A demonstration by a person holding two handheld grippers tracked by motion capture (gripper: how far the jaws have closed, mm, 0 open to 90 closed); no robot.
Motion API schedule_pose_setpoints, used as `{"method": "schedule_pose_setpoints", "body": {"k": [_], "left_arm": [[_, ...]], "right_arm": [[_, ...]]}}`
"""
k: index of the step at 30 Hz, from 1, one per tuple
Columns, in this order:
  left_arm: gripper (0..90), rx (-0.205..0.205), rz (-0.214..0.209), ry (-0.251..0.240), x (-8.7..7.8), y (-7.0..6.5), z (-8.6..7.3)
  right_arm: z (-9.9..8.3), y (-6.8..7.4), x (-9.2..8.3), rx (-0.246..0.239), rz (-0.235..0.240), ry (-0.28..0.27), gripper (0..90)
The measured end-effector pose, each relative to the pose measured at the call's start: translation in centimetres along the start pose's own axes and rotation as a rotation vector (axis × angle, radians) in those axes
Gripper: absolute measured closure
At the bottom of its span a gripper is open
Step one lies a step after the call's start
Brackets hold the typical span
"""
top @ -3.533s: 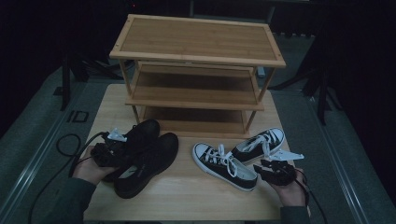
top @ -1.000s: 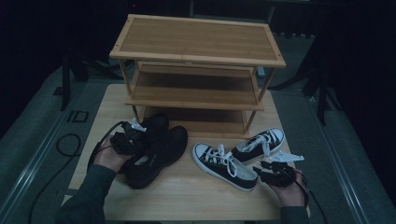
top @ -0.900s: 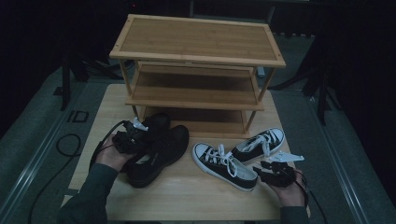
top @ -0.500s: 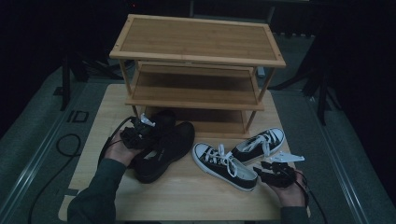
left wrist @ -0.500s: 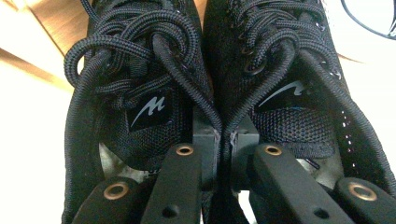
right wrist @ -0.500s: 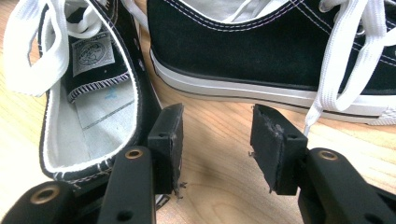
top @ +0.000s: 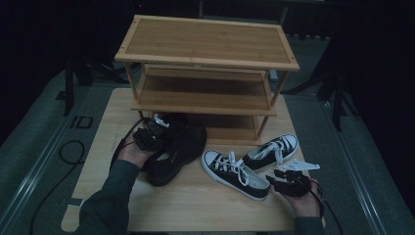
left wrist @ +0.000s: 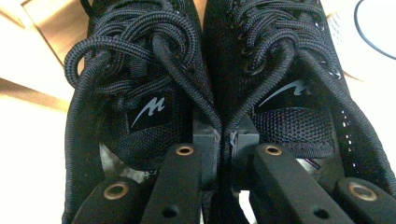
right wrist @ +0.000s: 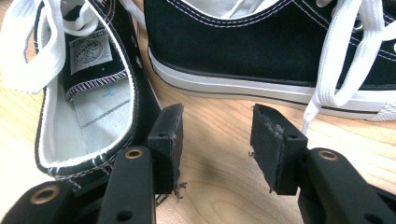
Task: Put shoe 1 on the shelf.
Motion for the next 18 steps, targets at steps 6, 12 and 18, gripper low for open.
{"method": "schedule_pose_setpoints", "body": {"k": [6, 12, 18], "left_arm": [[85.0, -0.008, 0.004, 0.000, 1.1, 0.3, 0.9], [85.0, -0.015, 0.019, 0.001, 1.9, 0.5, 1.9], [85.0, -0.027, 0.049, -0.005, 2.6, 0.5, 2.8]], "right_arm": [[0.0, 0.0, 0.0, -0.002, 0.002, 0.001, 53.8], [-0.1, -0.1, 0.0, 0.001, 0.001, 0.002, 53.8], [-0.1, -0.1, 0.1, 0.000, 0.002, 0.003, 53.8]]}}
Point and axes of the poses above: each handheld gripper's, and its own axes: x roughly forward along the jaws, z roughly out of its top, y roughly to its left, the point moved 6 cm from there along x, roughly forward along the jaws, and after that the axes turned 15 degrees about x, right-handed, at the moved point
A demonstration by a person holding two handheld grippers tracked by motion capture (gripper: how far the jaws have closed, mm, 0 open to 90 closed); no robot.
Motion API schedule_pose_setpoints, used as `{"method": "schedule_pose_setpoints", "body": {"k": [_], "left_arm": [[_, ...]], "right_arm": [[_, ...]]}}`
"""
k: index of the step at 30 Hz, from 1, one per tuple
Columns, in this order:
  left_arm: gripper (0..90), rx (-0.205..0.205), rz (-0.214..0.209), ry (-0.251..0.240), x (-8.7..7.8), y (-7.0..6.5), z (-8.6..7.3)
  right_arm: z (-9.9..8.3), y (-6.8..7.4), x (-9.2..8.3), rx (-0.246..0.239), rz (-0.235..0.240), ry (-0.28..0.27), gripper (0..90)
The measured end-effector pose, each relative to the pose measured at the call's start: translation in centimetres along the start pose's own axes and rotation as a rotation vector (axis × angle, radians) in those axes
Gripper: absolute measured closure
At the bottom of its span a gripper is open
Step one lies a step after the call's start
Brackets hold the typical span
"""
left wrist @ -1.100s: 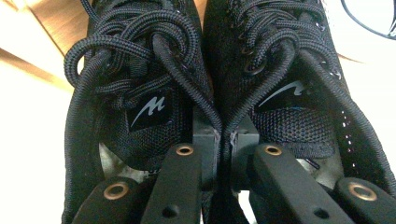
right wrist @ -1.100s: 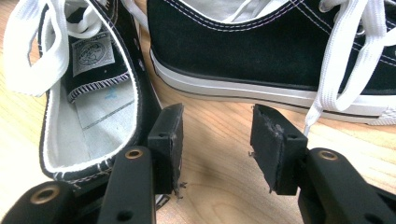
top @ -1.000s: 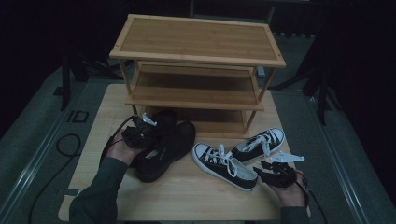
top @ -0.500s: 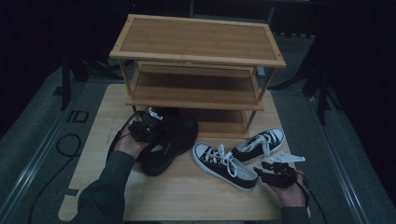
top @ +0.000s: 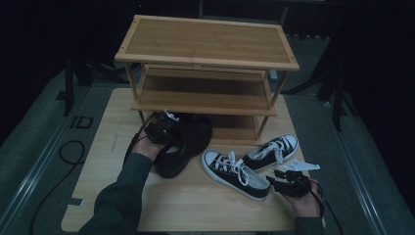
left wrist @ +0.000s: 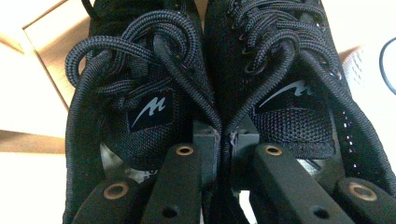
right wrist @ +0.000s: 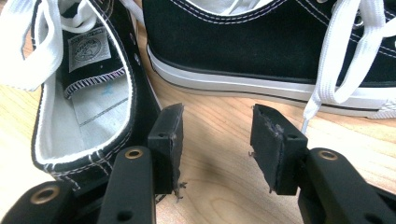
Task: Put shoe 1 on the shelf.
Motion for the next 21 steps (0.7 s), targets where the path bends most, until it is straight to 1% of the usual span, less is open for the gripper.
{"method": "schedule_pose_setpoints", "body": {"k": [5, 9, 11, 12, 17, 19, 21], "left_arm": [[84.9, -0.027, 0.006, -0.006, 0.6, 0.1, 0.6], [84.8, -0.040, 0.029, -0.009, 0.9, 0.1, 0.9], [84.8, -0.045, 0.033, -0.012, 0.9, 0.1, 1.0], [84.8, -0.056, 0.044, -0.010, 1.1, 0.2, 1.1], [84.7, -0.077, 0.075, -0.011, 1.5, 0.1, 1.4], [84.5, -0.093, 0.082, -0.016, 1.7, 0.0, 1.4], [83.8, -0.098, 0.080, -0.017, 1.8, 0.1, 1.3]], "right_arm": [[0.0, -0.1, 0.0, 0.004, 0.001, 0.000, 53.8], [-0.1, -0.1, -0.1, 0.005, 0.000, -0.001, 53.8], [-0.1, -0.1, -0.1, 0.005, 0.000, -0.001, 53.8], [-0.1, -0.1, -0.1, 0.005, 0.000, 0.000, 53.8], [-0.1, -0.1, 0.0, 0.001, -0.001, 0.004, 53.8], [-0.2, -0.1, 0.0, 0.001, -0.001, 0.003, 53.8], [-0.2, -0.1, 0.0, 0.003, 0.000, 0.003, 53.8]]}}
Point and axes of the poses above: each handheld gripper's, and its own axes: x roughly forward along the jaws, z roughly out of its top, y roughly to its left, the point moved 6 cm from there along x, roughly forward along the jaws, and after that the axes turned 15 degrees about x, right-handed, at the moved point
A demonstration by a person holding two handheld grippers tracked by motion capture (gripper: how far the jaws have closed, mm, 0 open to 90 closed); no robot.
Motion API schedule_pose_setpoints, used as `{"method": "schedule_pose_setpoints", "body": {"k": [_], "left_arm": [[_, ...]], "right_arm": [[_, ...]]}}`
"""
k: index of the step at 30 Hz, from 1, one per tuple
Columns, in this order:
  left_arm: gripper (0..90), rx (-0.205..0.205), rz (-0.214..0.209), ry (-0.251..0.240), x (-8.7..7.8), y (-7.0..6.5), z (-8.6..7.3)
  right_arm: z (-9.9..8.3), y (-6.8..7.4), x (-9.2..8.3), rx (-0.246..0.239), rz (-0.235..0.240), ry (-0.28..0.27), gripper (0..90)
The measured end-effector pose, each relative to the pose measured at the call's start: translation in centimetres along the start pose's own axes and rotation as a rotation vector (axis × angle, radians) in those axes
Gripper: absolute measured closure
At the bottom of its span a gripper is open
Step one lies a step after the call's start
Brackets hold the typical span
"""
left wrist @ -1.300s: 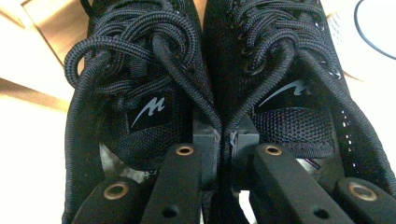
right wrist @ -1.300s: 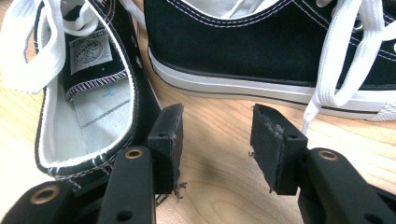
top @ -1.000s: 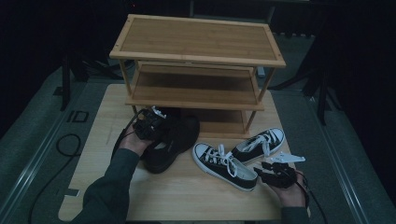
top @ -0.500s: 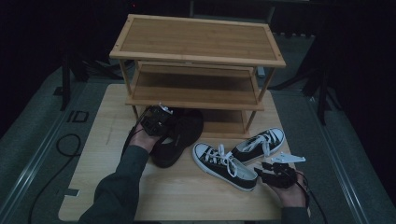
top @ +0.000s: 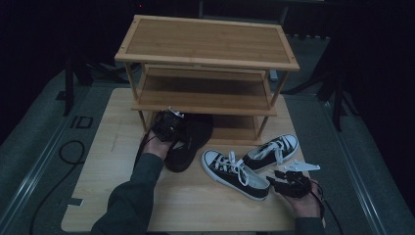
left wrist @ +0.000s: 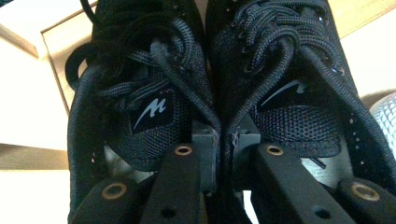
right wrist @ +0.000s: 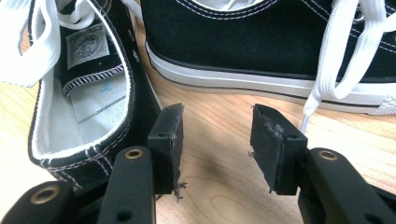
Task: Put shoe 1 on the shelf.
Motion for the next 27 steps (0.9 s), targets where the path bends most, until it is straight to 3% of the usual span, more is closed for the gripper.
{"method": "schedule_pose_setpoints", "body": {"k": [2, 5, 11, 14, 21, 27], "left_arm": [[80.6, 0.018, -0.011, 0.003, -0.1, 0.0, 0.0], [69.1, 0.058, -0.026, 0.015, -0.2, -0.1, -0.1], [56.9, 0.072, -0.056, 0.003, -1.0, 0.0, -0.4], [56.2, 0.091, -0.055, 0.001, -1.6, 0.0, -0.4], [56.7, 0.095, -0.065, -0.045, -3.2, 0.4, -0.8], [57.2, 0.094, -0.105, -0.075, -4.6, 0.5, -1.3]], "right_arm": [[0.0, 0.0, 0.0, 0.000, -0.001, 0.001, 53.8], [-0.1, 0.0, 0.0, 0.000, -0.001, 0.001, 53.7], [-0.1, 0.0, 0.1, -0.002, 0.000, 0.007, 53.6], [-0.2, 0.0, 0.2, -0.001, -0.001, 0.011, 53.5], [-0.2, 0.0, 0.2, -0.004, -0.012, 0.015, 53.3], [-0.3, -0.2, 0.2, 0.000, -0.011, 0.016, 53.3]]}}
Point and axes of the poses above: each handheld gripper's, and its own axes: x roughly forward along the jaws, z roughly out of its top, y roughly to its left, the point moved 6 cm from there along x, roughly forward along the jaws, and after that the axes turned 15 degrees about x, right-handed, at the moved point
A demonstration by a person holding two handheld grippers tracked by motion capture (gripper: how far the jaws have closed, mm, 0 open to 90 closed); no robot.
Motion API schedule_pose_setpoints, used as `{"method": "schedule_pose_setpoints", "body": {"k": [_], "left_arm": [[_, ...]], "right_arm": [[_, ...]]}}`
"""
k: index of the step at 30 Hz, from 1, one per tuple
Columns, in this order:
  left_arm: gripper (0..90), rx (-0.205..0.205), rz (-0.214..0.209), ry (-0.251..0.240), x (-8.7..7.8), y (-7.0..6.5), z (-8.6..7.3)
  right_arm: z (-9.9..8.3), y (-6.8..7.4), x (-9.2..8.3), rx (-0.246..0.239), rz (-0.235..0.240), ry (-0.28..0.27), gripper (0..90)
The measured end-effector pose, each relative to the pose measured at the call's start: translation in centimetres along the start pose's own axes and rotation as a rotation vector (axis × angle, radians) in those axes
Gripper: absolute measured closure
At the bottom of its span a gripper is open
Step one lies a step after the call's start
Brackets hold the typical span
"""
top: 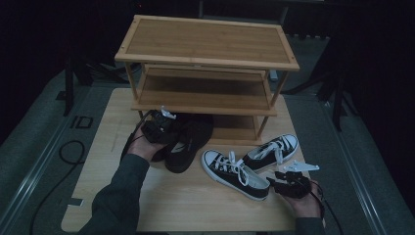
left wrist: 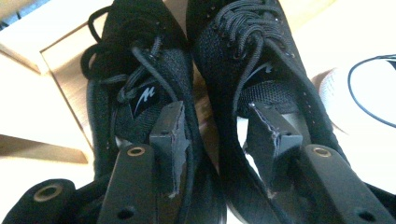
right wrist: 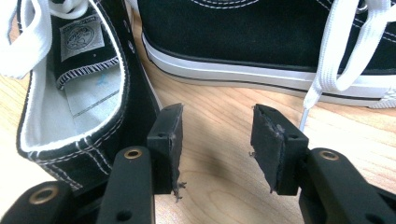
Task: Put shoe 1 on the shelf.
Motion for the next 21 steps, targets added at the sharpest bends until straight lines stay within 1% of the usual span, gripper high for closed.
{"method": "schedule_pose_setpoints", "body": {"k": [3, 6, 7, 8, 10, 12, 16, 21], "left_arm": [[57.9, 0.011, -0.006, -0.004, -0.5, -0.2, -0.2], [58.5, 0.021, -0.027, -0.019, -1.1, -0.5, -0.3], [60.2, 0.024, -0.033, -0.023, -1.2, -0.6, -0.3], [61.1, 0.028, -0.050, -0.029, -1.5, -0.8, -0.3], [64.8, 0.044, -0.057, -0.029, -1.8, -1.0, -0.4], [66.7, 0.052, -0.068, -0.035, -2.1, -1.3, -0.5], [71.5, 0.073, -0.079, -0.032, -2.7, -1.6, -0.8], [82.8, 0.092, -0.069, -0.021, -3.1, -2.1, -1.3]], "right_arm": [[0.0, 0.0, 0.0, -0.002, 0.001, -0.001, 53.3], [0.0, 0.0, 0.0, 0.000, 0.000, 0.001, 53.3], [0.0, 0.0, 0.0, -0.001, 0.000, 0.002, 53.3], [0.0, 0.0, 0.0, -0.001, 0.000, 0.002, 53.3], [-0.1, 0.0, 0.1, -0.001, 0.001, 0.002, 53.3], [-0.1, 0.0, 0.0, 0.000, 0.001, 0.001, 53.3], [-0.1, 0.0, 0.0, 0.000, 0.001, 0.002, 53.3], [-0.1, 0.0, 0.1, 0.004, 0.003, 0.004, 53.1]]}}
Point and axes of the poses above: each handheld gripper's, and its own axes: x roughly forward along the jaws, z roughly out of its top, y roughly to its left, the point moved 6 cm from there along x, roughly forward along the jaws, and after that the axes turned 15 degrees about x, right-handed, at the moved point
